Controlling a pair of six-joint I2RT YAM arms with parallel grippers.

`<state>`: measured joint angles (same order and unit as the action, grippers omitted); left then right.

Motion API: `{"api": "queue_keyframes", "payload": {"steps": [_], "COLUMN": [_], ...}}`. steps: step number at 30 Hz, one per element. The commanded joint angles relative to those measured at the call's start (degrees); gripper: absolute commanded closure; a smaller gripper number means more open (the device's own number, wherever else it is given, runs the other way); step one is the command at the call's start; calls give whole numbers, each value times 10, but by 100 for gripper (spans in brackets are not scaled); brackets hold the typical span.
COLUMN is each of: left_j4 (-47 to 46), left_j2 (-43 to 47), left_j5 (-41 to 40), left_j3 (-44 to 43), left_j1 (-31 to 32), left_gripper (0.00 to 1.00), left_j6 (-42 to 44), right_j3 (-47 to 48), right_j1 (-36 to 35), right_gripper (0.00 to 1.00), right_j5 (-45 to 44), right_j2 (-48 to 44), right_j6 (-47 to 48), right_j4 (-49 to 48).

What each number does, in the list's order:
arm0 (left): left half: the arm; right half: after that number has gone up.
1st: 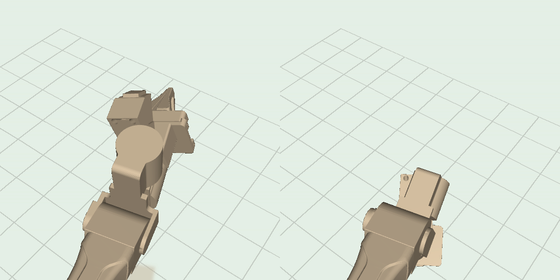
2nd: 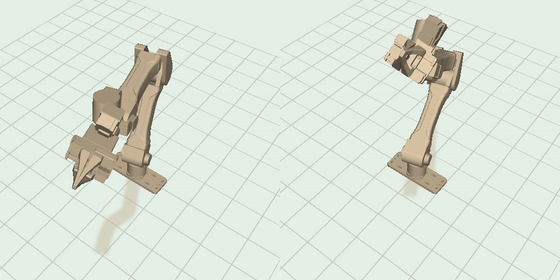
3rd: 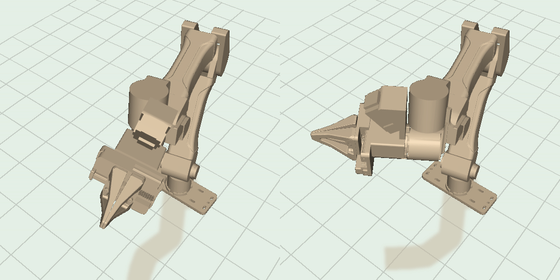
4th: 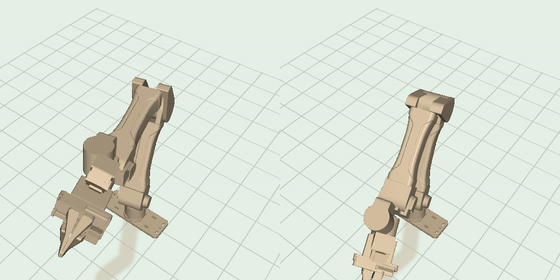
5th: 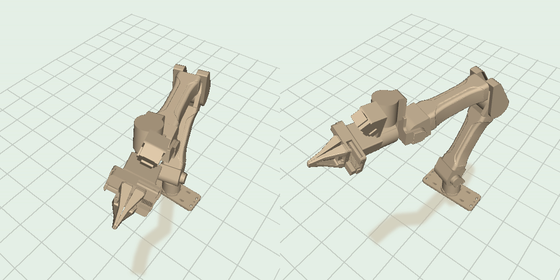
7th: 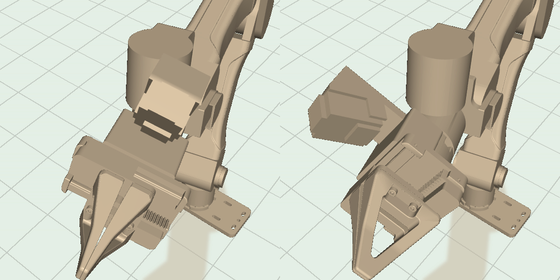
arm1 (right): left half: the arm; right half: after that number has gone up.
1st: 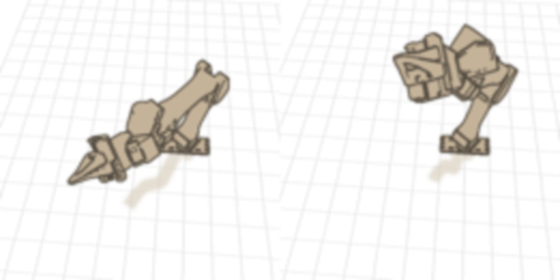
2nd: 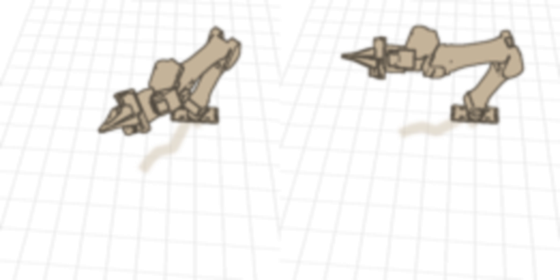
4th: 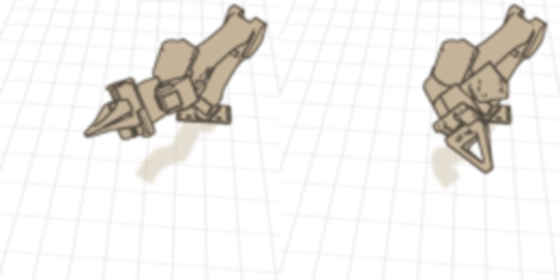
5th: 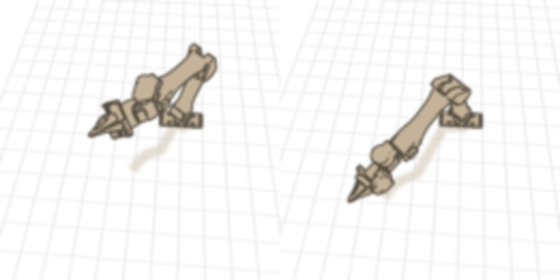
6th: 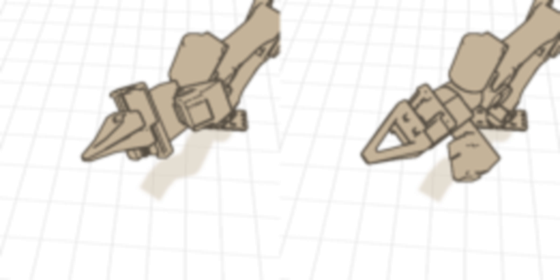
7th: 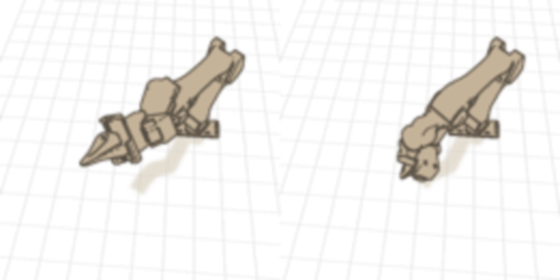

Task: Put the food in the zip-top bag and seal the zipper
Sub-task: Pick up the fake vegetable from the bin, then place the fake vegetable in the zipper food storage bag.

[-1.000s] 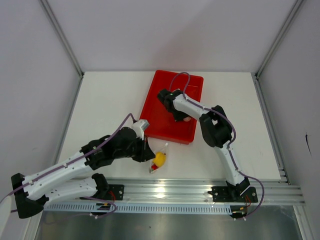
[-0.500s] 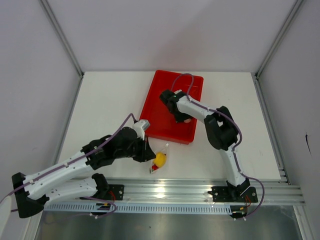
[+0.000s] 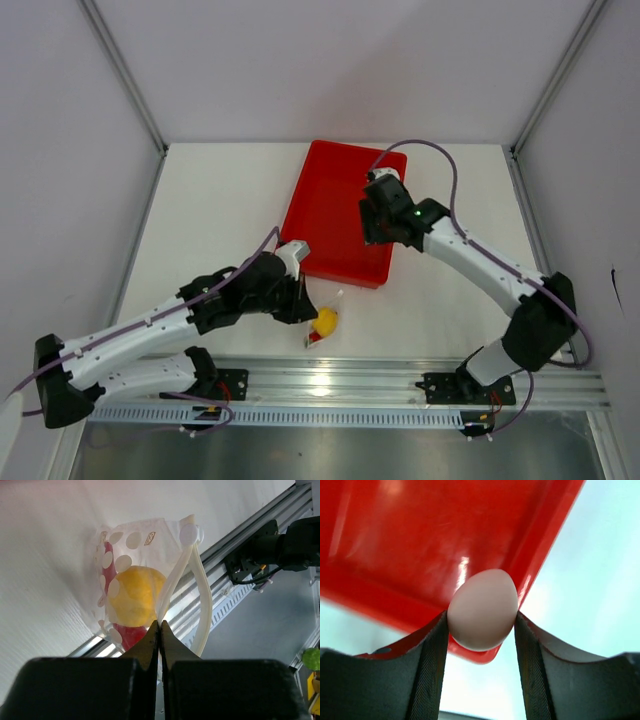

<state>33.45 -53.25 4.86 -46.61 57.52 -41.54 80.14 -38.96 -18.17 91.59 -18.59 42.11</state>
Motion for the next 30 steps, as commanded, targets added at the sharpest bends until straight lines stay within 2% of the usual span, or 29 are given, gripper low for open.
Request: {"api": "queue_keyframes", "payload": {"steps": [1,8,13,18,23,30], "left_j4": [-21,-32,-40,-40,-44,-49], "left_j2": [-12,-34,-49,-56,-65,-70], "left_j5": [18,27,40,43,48,52], "left_j3": [-24,-29,-36,-39,-41,-43], "left_j1": [2,2,2,2,2,2], "left_gripper": [99,100,99,100,99,99], "left_j6": [12,15,13,13,12,8], "right_j3": [-62,-189,-263,-298,-301,-301], "right_j1": [-15,-84,-132,-176,-223,-250], "right_gripper": [91,92,91,90,88,85], "right_j5": [97,175,248,278,256,240], "right_j2": [-109,-293,-368,-391,-382,-361], "right_j6": [3,12,-5,-25,-33,-47], "right_j4": [-43,-74,-109,-146,-156,-182]}}
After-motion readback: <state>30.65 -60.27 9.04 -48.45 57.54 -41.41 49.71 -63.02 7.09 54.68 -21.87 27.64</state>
